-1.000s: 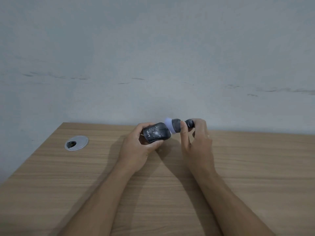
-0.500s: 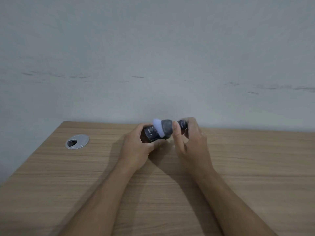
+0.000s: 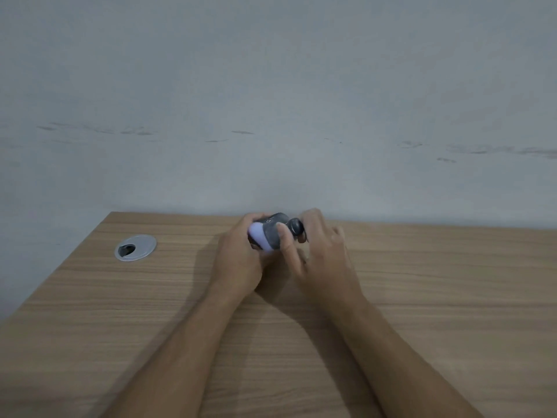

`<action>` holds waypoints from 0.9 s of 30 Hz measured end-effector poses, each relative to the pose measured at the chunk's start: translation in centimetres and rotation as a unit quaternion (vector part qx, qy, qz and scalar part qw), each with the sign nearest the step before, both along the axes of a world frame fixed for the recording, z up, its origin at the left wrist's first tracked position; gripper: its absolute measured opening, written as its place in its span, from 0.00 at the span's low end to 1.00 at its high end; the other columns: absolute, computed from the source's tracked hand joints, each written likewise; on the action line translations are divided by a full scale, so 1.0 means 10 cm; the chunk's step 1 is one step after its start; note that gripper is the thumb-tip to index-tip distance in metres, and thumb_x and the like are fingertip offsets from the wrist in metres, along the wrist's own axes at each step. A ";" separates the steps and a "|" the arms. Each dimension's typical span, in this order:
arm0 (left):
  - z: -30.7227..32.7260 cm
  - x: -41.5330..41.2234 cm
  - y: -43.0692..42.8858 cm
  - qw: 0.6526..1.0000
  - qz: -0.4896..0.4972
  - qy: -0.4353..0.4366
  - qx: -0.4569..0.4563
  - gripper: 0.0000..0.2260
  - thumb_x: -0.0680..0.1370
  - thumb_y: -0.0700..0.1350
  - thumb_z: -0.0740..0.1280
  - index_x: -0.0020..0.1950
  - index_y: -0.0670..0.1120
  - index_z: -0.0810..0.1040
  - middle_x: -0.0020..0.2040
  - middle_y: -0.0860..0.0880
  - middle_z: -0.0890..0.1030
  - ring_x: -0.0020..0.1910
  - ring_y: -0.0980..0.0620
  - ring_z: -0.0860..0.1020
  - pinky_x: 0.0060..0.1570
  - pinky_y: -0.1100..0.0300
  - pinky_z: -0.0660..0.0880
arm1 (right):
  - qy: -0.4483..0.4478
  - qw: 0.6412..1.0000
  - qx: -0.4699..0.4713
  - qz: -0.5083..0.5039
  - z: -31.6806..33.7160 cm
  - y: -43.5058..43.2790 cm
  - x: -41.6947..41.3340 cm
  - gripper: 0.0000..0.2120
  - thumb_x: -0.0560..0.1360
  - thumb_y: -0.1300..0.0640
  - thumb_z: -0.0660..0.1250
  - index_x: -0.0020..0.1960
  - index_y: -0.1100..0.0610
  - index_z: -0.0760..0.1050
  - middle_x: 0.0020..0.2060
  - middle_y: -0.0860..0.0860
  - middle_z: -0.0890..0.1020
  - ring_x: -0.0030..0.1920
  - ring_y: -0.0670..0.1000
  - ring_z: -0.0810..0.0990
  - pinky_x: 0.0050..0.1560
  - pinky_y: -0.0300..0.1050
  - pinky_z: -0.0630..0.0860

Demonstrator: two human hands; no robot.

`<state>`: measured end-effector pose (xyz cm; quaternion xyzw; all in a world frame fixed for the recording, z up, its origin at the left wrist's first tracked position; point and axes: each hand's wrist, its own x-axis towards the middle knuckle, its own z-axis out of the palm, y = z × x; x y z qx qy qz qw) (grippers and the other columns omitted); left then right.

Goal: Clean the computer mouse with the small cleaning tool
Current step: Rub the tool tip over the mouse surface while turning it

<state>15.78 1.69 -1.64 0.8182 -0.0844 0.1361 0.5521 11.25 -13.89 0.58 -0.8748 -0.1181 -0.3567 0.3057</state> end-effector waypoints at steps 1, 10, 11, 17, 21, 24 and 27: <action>0.01 -0.01 0.00 1.000 0.000 -0.002 0.001 0.20 0.71 0.44 0.84 0.59 0.53 0.84 0.49 0.62 0.86 0.53 0.58 0.86 0.46 0.76 0.76 | 0.001 1.000 -0.001 -0.008 -0.01 0.01 0.01 0.11 0.86 0.43 0.61 0.49 0.48 0.66 0.41 0.44 0.75 0.38 0.49 0.74 0.50 0.59 0.76; 0.07 -0.08 -0.02 0.999 -0.019 -0.028 0.016 0.22 0.71 0.48 0.85 0.62 0.57 0.82 0.48 0.61 0.86 0.46 0.66 0.83 0.44 0.72 0.77 | 0.005 0.994 0.102 -0.039 0.02 -0.19 0.02 0.13 0.86 0.43 0.59 0.50 0.51 0.70 0.39 0.40 0.75 0.39 0.47 0.75 0.51 0.65 0.78; 0.07 -0.08 -0.02 0.999 -0.020 -0.029 0.025 0.22 0.71 0.47 0.85 0.62 0.57 0.83 0.48 0.61 0.86 0.46 0.67 0.82 0.43 0.73 0.76 | 0.000 0.996 0.087 -0.029 0.03 -0.14 0.00 0.14 0.86 0.43 0.59 0.50 0.53 0.70 0.39 0.42 0.75 0.39 0.49 0.76 0.50 0.64 0.78; 0.08 -0.09 -0.03 0.996 -0.003 -0.075 0.058 0.28 0.68 0.39 0.82 0.66 0.58 0.83 0.55 0.61 0.86 0.51 0.62 0.84 0.53 0.63 0.80 | 0.023 0.993 0.098 -0.058 -0.01 -0.10 0.06 0.15 0.84 0.39 0.60 0.50 0.52 0.70 0.37 0.38 0.73 0.40 0.54 0.79 0.51 0.63 0.79; 0.08 -0.08 -0.04 0.991 -0.034 -0.113 0.065 0.27 0.71 0.41 0.82 0.67 0.58 0.82 0.59 0.60 0.86 0.54 0.58 0.85 0.55 0.59 0.82 | 0.054 0.985 0.125 -0.109 -0.08 -0.31 0.12 0.14 0.85 0.41 0.61 0.51 0.51 0.70 0.41 0.42 0.74 0.40 0.52 0.77 0.51 0.61 0.78; 0.07 -0.09 -0.05 0.990 -0.030 -0.107 0.087 0.28 0.70 0.40 0.82 0.68 0.58 0.82 0.60 0.64 0.84 0.54 0.59 0.83 0.54 0.70 0.78 | 0.013 0.984 0.158 -0.086 -0.03 -0.34 0.10 0.14 0.86 0.44 0.61 0.49 0.53 0.70 0.39 0.43 0.76 0.38 0.46 0.76 0.44 0.52 0.74; 0.05 -0.08 -0.06 0.987 0.000 -0.100 0.127 0.22 0.69 0.36 0.81 0.59 0.53 0.85 0.52 0.63 0.82 0.49 0.57 0.81 0.46 0.75 0.71 | -0.024 0.994 0.102 -0.034 0.03 -0.19 0.03 0.15 0.86 0.45 0.61 0.48 0.55 0.70 0.37 0.46 0.76 0.37 0.51 0.76 0.44 0.55 0.76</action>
